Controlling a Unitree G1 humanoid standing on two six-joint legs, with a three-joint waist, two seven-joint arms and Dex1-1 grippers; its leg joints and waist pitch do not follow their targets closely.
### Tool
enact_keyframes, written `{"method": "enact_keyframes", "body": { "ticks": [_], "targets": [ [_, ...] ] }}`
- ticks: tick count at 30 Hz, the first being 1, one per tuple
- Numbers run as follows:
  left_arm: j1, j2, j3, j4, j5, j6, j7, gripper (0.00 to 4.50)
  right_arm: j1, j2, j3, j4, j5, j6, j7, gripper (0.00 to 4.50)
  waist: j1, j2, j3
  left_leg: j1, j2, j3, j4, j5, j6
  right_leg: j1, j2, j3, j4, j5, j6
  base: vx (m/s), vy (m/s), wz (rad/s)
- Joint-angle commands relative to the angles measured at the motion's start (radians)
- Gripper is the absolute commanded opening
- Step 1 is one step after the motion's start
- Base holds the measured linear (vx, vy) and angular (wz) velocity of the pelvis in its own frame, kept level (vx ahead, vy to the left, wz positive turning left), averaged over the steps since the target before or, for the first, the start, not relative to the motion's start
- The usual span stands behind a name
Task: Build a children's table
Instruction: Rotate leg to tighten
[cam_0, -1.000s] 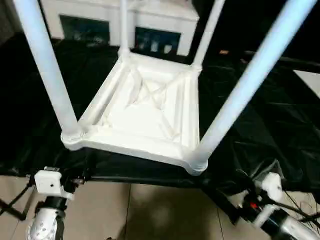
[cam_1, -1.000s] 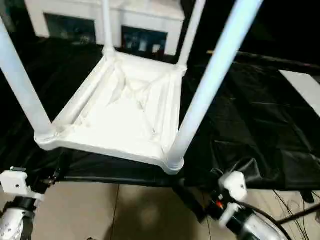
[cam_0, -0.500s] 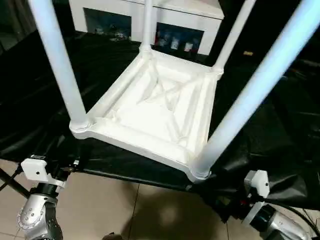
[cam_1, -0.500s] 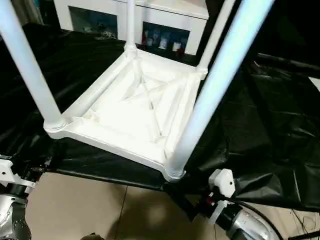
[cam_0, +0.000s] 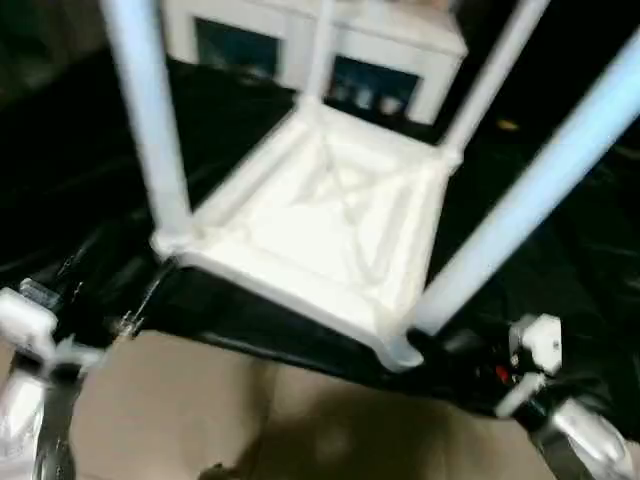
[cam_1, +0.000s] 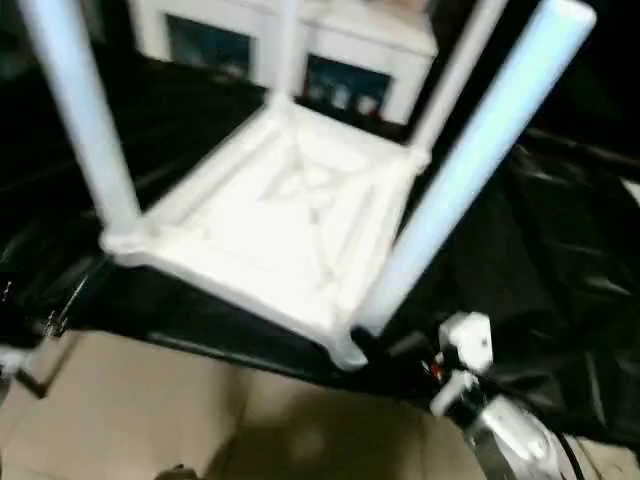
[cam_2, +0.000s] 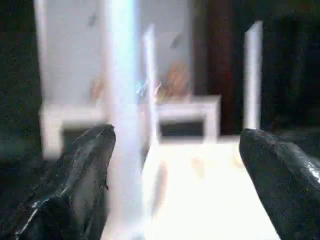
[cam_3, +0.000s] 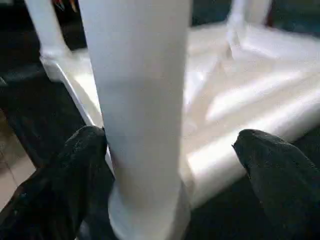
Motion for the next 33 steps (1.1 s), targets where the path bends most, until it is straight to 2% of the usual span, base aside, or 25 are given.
{"method": "enact_keyframes", "body": {
  "ticks": [1,2,3,4,5,6,7,9,10,13,17,18,20,21,22,24,27,29,30,31,33],
  "targets": [
    [0.016,0.016,-0.061,-0.039,-0.015,0.067,-0.025,4.46,0.022,-0.014,-0.015,0.004,-0.022,-0.004,-0.006,4.5,-0.003,0.017,-0.027,0.012,0.072,-0.019,-0.076,-0.252,0.031,0.004,-0.076,0.07,-0.073,-0.065,-0.189,0.0,0.0,0.0],
    [0.013,0.027,-0.082,-0.055,-0.027,0.085,-0.028,4.46,0.023,-0.015,-0.014,0.003,-0.021,-0.005,-0.003,4.5,0.0,0.021,-0.028,0.009,0.072,-0.023,-0.081,-0.263,0.017,0.005,-0.077,0.073,-0.079,-0.139,-0.15,0.0,0.0,0.0],
    [0.01,0.035,-0.093,-0.063,-0.035,0.094,-0.029,4.46,0.023,-0.016,-0.012,0.003,-0.021,-0.006,-0.002,4.5,0.002,0.021,-0.032,0.011,0.073,-0.025,-0.082,-0.275,0.0,0.002,-0.075,0.075,-0.08,-0.173,-0.123,0.0,0.0,0.0],
    [0.007,0.035,-0.096,-0.064,-0.035,0.097,-0.026,4.46,0.022,-0.015,-0.012,0.002,-0.021,-0.006,-0.001,4.5,0.0,0.021,-0.034,0.009,0.073,-0.026,-0.083,-0.276,-0.008,0.003,-0.075,0.077,-0.08,-0.178,-0.114,0.0,0.0,0.0],
    [0.002,0.041,-0.104,-0.102,-0.037,0.142,0.006,4.46,0.019,-0.014,-0.008,-0.002,-0.02,-0.007,0.0,4.5,-0.002,0.023,-0.037,0.006,0.072,-0.029,-0.084,-0.275,-0.02,0.003,-0.073,0.077,-0.079,-0.172,-0.103,0.0,0.0,0.0],
    [0.001,0.041,-0.097,-0.124,-0.022,0.18,0.04,4.46,0.016,-0.014,-0.006,-0.005,-0.023,-0.009,0.0,4.5,-0.005,0.023,-0.042,0.006,0.072,-0.029,-0.081,-0.264,-0.028,0.004,-0.071,0.077,-0.072,-0.13,-0.106,0.0,0.0,0.0],
    [0.001,0.041,-0.097,-0.124,-0.022,0.18,0.04,4.46,0.016,-0.014,-0.006,-0.005,-0.023,-0.009,0.0,4.5,-0.006,0.023,-0.041,0.004,0.072,-0.03,-0.081,-0.255,-0.028,0.005,-0.071,0.077,-0.071,-0.111,-0.109,0.0,0.0,0.0],
    [-0.014,0.045,-0.044,-0.168,0.078,0.306,0.177,4.46,-0.002,-0.009,-0.002,-0.008,-0.031,-0.016,-0.012,4.5,-0.017,0.033,-0.047,0.005,0.071,-0.029,-0.078,-0.232,-0.031,0.006,-0.066,0.076,-0.063,-0.037,-0.116,0.0,0.0,0.0],
    [-0.016,0.048,-0.034,-0.173,0.09,0.328,0.203,4.46,-0.005,-0.009,-0.002,-0.007,-0.034,-0.018,-0.015,4.5,-0.023,0.029,-0.047,0.004,0.071,-0.03,-0.077,-0.229,-0.033,0.007,-0.065,0.074,-0.062,-0.022,-0.119,0.0,0.0,0.0],
    [-0.024,0.048,0.012,-0.178,0.072,0.383,0.299,4.46,-0.037,0.004,-0.005,0.019,-0.05,-0.036,-0.04,4.5,-0.029,0.027,-0.048,0.001,0.064,-0.029,-0.072,-0.212,-0.025,0.01,-0.064,0.074,-0.064,-0.026,-0.121,0.0,0.0,0.0],
    [-0.047,0.058,0.001,-0.157,-0.015,0.402,0.275,4.46,-0.071,0.029,-0.027,0.049,-0.061,-0.051,-0.084,4.5,-0.034,0.03,-0.052,0.007,0.061,-0.027,-0.065,-0.151,-0.013,0.005,-0.056,0.073,-0.054,0.06,-0.144,0.0,0.0,0.0],
    [-0.059,0.059,-0.009,-0.15,-0.035,0.414,0.264,4.46,-0.079,0.036,-0.034,0.058,-0.066,-0.058,-0.099,4.5,-0.035,0.024,-0.052,0.007,0.061,-0.025,-0.065,-0.149,-0.013,0.005,-0.054,0.072,-0.055,0.068,-0.145,0.0,0.0,0.0],
    [-0.11,0.049,-0.048,-0.124,-0.077,0.464,0.211,4.46,-0.1,0.049,-0.057,0.083,-0.056,-0.057,-0.13,4.5,-0.029,0.029,-0.05,0.012,0.058,-0.022,-0.065,-0.161,-0.021,0.0,-0.056,0.074,-0.056,0.041,-0.145,0.0,0.0,0.0],
    [-0.127,0.042,-0.061,-0.119,-0.097,0.492,0.182,4.46,-0.106,0.047,-0.064,0.093,-0.063,-0.065,-0.141,4.5,-0.027,0.024,-0.05,0.013,0.061,-0.022,-0.067,-0.174,-0.03,0.001,-0.056,0.074,-0.056,0.021,-0.146,0.0,0.0,0.0],
    [-0.14,0.036,-0.07,-0.117,-0.11,0.513,0.16,4.46,-0.109,0.045,-0.069,0.1,-0.071,-0.071,-0.149,4.5,-0.024,0.026,-0.05,0.012,0.06,-0.022,-0.067,-0.176,-0.036,0.002,-0.057,0.074,-0.055,0.01,-0.144,0.0,0.0,0.0],
    [-0.186,0.037,-0.118,-0.076,-0.086,0.547,0.097,4.46,-0.115,0.041,-0.094,0.12,-0.067,-0.076,-0.163,4.5,-0.021,0.026,-0.05,0.013,0.059,-0.022,-0.069,-0.198,-0.048,0.001,-0.058,0.075,-0.058,-0.022,-0.134,0.0,0.0,0.0],
    [-0.22,0.029,-0.15,-0.033,-0.061,0.544,0.085,4.46,-0.113,0.032,-0.111,0.136,-0.072,-0.084,-0.173,4.5,-0.022,0.024,-0.052,0.006,0.059,-0.025,-0.069,-0.197,-0.048,0.007,-0.062,0.076,-0.061,-0.033,-0.116,0.0,0.0,0.0],
    [-0.273,0.017,-0.213,0.036,0.011,0.543,0.1,4.46,-0.104,0.017,-0.137,0.155,-0.088,-0.094,-0.2,4.5,-0.024,0.025,-0.055,0.01,0.058,-0.023,-0.065,-0.188,-0.047,0.005,-0.061,0.077,-0.061,-0.014,-0.113,0.0,0.0,0.0],
    [-0.288,0.016,-0.235,0.062,0.044,0.546,0.118,4.46,-0.101,0.016,-0.149,0.159,-0.09,-0.097,-0.209,4.5,-0.022,0.032,-0.056,0.01,0.059,-0.024,-0.064,-0.177,-0.047,0.006,-0.062,0.077,-0.058,0.002,-0.112,0.0,0.0,0.0],
    [-0.298,0.016,-0.248,0.078,0.065,0.546,0.13,4.46,-0.098,0.015,-0.156,0.161,-0.09,-0.099,-0.215,4.5,-0.024,0.027,-0.056,0.008,0.059,-0.023,-0.063,-0.172,-0.043,0.007,-0.062,0.077,-0.059,0.011,-0.112,0.0,0.0,0.0],
    [-0.327,-0.011,-0.262,0.119,0.112,0.537,0.169,4.46,-0.089,0.007,-0.185,0.176,-0.107,-0.11,-0.246,4.5,-0.021,0.043,-0.056,0.01,0.06,-0.025,-0.064,-0.193,-0.044,0.006,-0.064,0.077,-0.059,-0.006,-0.116,0.0,0.0,0.0]
  ]
}}
